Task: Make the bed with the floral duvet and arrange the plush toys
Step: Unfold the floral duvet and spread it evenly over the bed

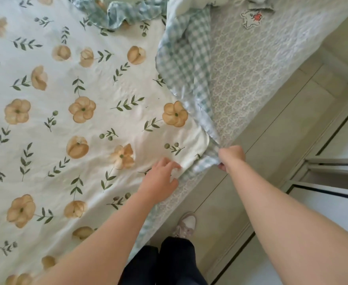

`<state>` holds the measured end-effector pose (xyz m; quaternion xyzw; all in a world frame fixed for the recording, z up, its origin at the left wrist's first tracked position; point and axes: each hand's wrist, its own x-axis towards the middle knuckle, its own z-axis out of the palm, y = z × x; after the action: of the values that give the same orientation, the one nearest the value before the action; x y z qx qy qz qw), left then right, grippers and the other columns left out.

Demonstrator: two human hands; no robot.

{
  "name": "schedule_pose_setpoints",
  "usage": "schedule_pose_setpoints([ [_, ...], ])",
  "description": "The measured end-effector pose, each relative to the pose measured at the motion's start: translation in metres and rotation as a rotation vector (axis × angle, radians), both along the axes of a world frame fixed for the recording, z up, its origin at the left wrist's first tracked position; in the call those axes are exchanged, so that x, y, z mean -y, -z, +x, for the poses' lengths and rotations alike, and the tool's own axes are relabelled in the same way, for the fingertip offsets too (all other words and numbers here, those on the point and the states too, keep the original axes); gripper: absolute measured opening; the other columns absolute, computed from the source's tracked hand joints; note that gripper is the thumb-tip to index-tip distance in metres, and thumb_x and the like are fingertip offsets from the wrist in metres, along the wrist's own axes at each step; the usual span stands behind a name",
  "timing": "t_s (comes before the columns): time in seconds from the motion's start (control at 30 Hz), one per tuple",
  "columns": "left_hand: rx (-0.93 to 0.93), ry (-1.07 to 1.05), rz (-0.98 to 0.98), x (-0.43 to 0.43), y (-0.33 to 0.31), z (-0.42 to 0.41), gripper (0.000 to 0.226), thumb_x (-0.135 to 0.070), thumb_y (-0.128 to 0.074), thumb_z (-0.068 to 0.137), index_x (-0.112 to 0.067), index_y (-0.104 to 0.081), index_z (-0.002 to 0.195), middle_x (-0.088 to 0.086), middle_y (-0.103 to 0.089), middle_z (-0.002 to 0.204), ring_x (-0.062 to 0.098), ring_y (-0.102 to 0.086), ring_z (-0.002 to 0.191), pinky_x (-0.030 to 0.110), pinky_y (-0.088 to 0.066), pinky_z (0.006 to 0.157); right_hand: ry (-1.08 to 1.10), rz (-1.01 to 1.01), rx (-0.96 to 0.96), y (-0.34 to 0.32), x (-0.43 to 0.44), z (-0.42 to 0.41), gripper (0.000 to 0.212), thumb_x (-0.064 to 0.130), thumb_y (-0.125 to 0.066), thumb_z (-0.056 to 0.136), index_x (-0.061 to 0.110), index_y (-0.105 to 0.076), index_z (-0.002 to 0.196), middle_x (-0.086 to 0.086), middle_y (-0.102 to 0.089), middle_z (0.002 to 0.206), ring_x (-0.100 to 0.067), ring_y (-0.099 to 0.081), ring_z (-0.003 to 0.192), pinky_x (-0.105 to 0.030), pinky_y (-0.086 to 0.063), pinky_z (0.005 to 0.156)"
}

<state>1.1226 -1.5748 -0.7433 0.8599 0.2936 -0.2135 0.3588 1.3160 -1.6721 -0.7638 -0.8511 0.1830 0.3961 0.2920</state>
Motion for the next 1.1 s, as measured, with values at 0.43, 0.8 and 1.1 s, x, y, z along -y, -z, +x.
schedule_pose_setpoints([
  [0.43, 0.292, -0.345, -0.013, -0.008, -0.011, 0.091, 0.028, -0.011, -0.054, 0.092, -0.019, -0.058, 0.119, -0.007, -0.051, 0.117, 0.008, -0.051, 0.101, 0.022, -0.042, 0.084, -0.681, 0.201, 0.202, -0.062, -0.036, 0.073, 0.01, 0.016, -0.049, 0.094, 0.018, -0.057, 0.1, -0.004, -0.063, 0.1, -0.023, -0.067, 0.088, -0.032, -0.055, 0.068],
  [0.8, 0.394, -1.007, -0.152, -0.117, 0.005, 0.153, 0.052, -0.016, -0.064, 0.086, -0.02, -0.041, 0.133, -0.003, -0.05, 0.115, 0.013, -0.055, 0.099, 0.024, -0.046, 0.081, -0.584, 0.331, 0.082, -0.072, -0.169, 0.128, 0.018, 0.008, -0.044, 0.097, 0.009, -0.058, 0.108, -0.005, -0.064, 0.1, -0.014, -0.063, 0.078, -0.028, -0.055, 0.074],
  [1.1, 0.395, -1.083, -0.423, -0.17, 0.014, 0.198, 0.088, -0.03, -0.079, 0.076, -0.017, -0.024, 0.143, -0.001, -0.053, 0.13, 0.014, -0.057, 0.113, 0.027, -0.05, 0.089, -0.301, 0.465, -0.106, -0.068, -0.252, 0.153, 0.007, 0.007, -0.051, 0.095, 0.005, -0.058, 0.095, -0.015, -0.062, 0.113, -0.027, -0.066, 0.102, -0.033, -0.059, 0.08],
])
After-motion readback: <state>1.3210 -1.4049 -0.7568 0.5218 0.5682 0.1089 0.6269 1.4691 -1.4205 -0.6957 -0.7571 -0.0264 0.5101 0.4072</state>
